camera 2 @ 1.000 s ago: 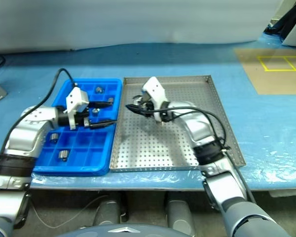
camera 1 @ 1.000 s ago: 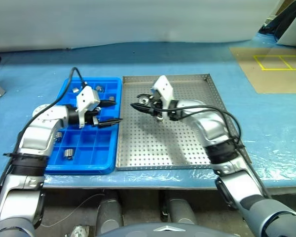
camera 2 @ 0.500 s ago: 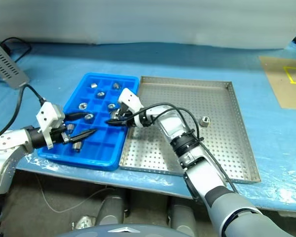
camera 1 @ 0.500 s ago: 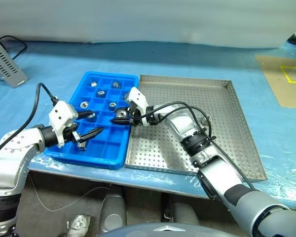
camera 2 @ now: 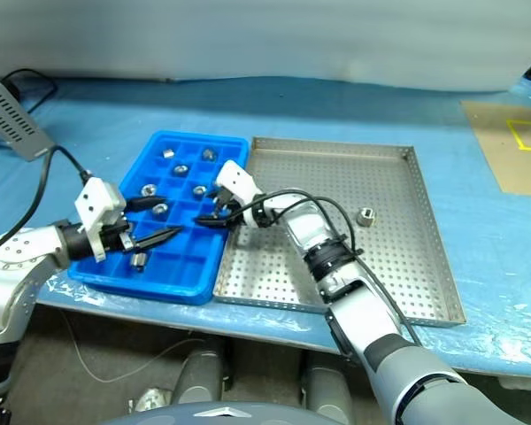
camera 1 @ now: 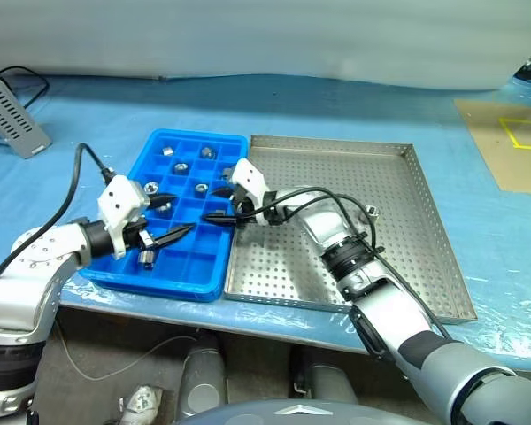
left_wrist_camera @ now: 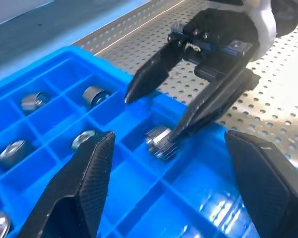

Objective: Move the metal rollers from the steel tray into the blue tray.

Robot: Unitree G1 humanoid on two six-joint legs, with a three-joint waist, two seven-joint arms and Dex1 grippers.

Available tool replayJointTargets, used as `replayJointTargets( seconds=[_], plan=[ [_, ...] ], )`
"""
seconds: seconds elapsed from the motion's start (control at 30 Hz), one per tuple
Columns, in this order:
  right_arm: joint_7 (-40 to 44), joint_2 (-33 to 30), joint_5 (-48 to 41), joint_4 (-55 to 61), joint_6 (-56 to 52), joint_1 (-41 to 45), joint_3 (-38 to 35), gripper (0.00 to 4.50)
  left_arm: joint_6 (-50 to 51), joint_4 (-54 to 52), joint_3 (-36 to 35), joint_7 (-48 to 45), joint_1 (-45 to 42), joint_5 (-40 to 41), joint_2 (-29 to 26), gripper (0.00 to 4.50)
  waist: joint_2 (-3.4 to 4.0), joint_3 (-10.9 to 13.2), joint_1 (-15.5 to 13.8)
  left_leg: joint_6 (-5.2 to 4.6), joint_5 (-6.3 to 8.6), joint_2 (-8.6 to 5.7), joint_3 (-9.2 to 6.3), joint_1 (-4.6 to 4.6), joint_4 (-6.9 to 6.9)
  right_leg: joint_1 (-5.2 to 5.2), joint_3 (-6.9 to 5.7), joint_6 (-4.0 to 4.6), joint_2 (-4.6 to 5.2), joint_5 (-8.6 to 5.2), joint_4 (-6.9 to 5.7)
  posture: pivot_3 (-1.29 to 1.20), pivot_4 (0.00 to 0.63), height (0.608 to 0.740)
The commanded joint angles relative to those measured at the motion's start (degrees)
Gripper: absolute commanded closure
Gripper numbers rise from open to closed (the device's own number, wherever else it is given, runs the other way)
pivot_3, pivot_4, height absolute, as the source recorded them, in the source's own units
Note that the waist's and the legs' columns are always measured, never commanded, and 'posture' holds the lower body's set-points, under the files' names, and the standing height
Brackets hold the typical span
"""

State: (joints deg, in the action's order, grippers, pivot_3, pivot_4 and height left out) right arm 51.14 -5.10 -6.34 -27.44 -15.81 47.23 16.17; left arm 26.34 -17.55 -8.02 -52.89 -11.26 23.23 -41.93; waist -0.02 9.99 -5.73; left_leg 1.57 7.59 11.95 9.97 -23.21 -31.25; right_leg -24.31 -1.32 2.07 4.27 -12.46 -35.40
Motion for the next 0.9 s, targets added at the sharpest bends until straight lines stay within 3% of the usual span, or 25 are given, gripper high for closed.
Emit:
replayJointTargets(
  seconds=[0.03,0.43,0.63,0.9],
  plan=[
    [-0.5,-2.3,-3.7,10.3,-4.0,-2.1,-4.2,1.11,-2.5,2.9,2.9,-1.9,-4.5,-0.3,0.8,0.78,0.0,0.0,0.2,0.0,0.0,0.0,0.0,0.01,-0.01,0.01,0.01,0.0,0.0,0.0,0.0,-0.01,0.15,0.74],
    [-9.2,-12.1,-1.2,23.8,-7.5,-17.1,-7.8,1.11,-8.3,15.5,11.7,-8.5,-14.8,-3.3,4.6,0.78,-0.04,0.0,2.9,0.24,-0.16,-0.01,0.04,0.09,-0.05,0.01,0.13,-0.01,-0.06,0.01,-0.08,-0.19,0.15,0.74],
    [-15.2,-11.5,-1.6,21.7,-5.5,-18.0,-11.5,1.11,-9.9,18.7,12.7,-9.7,-16.9,-4.3,5.9,0.78,-0.04,0.0,4.2,0.2,-0.14,-0.02,0.06,0.13,-0.09,0.01,0.18,0.0,-0.06,0.01,-0.12,-0.21,0.15,0.74],
    [-15.1,-10.5,-0.7,16.7,-4.4,-19.1,-8.9,1.11,-12.3,21.8,12.8,-10.9,-17.4,-5.1,6.7,0.78,-0.04,0.0,4.7,0.09,-0.08,-0.02,0.06,0.11,-0.08,0.01,0.17,0.0,-0.06,0.01,-0.1,-0.2,0.15,0.74]
  ],
)
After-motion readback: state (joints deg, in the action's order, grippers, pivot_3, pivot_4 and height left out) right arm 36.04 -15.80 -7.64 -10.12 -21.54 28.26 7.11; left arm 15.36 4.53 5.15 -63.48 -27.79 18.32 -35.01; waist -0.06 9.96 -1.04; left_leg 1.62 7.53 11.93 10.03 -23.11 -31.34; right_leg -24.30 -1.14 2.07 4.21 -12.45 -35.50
